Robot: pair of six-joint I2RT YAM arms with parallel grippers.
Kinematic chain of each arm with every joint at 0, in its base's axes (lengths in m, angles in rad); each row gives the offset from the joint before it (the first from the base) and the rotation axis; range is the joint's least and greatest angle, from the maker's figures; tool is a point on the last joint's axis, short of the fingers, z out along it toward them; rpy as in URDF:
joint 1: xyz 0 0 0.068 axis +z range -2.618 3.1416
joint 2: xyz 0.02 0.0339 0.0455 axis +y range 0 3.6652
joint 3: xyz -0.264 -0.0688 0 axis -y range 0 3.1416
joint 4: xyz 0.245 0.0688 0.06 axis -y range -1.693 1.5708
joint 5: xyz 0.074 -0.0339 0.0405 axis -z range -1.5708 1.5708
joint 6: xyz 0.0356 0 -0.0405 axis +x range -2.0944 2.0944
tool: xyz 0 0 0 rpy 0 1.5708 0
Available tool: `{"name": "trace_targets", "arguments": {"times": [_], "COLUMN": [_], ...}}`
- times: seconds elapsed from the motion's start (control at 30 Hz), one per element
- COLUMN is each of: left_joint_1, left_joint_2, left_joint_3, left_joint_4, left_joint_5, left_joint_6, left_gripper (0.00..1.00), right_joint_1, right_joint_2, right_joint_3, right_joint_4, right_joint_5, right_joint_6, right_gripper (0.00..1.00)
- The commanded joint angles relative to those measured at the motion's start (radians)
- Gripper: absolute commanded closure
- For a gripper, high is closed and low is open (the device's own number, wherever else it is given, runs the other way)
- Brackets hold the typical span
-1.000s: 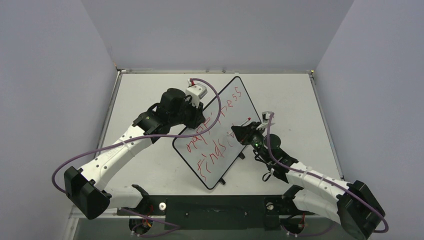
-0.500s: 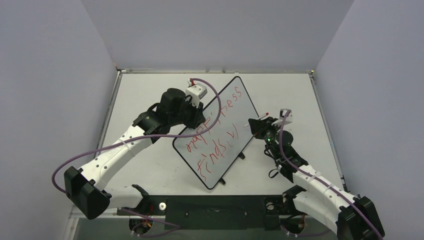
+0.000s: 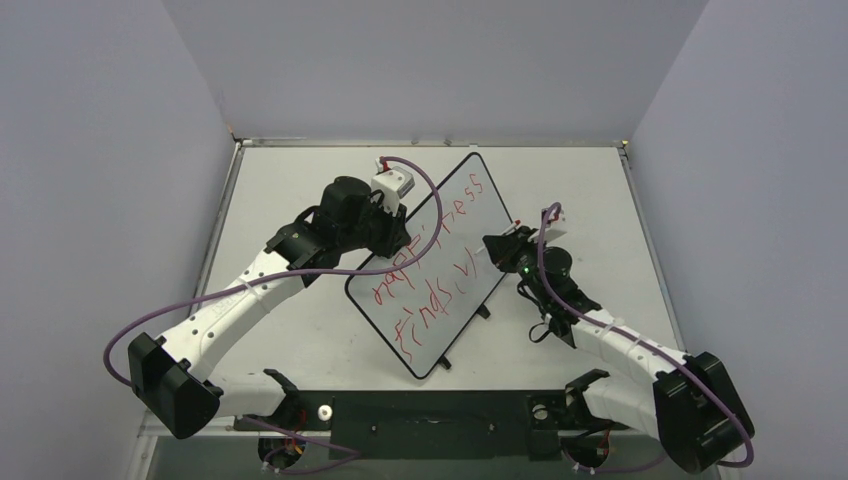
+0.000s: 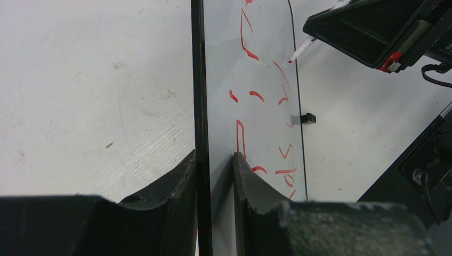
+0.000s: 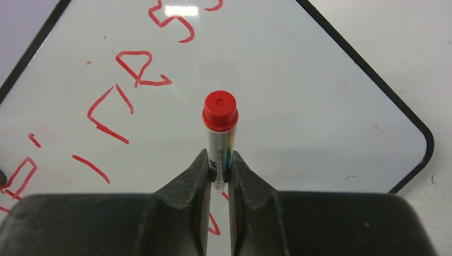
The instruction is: Write a sentence on the whiteboard
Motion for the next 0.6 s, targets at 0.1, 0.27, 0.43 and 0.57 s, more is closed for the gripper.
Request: {"name": "trace_targets", "arguments": {"times": [0.1,0.27,0.43,0.57], "left_joint_1": [0.000,-0.001,-0.001,0.000], "left_joint_2": [-0.030,-0.030,-0.028,-0.028], "left_joint_3": [0.001,0.001,0.000,0.000], "left_joint_4": [0.017,0.018,0.017,0.018], "left_joint_5": [-0.057,-0.058,-0.058,-0.058], "left_joint_6": [0.088,0.087,0.087,0.087], "left_gripper": [1.00,1.00,1.00,1.00], "right_joint_1": [-0.008,-0.025,-0.032,-0.032], "right_joint_2": [0.025,0.046,0.090,0.120], "right_joint_3": [0.079,0.088,0.088,0.089], "right_joint_4": [0.080,0.085,0.100,0.108], "right_joint_5": [-0.022,-0.027,-0.042,-0.054], "right_joint_6": [-0.013,-0.013,-0.011,-0.027], "right_gripper": [1.00,1.00,1.00,1.00]}}
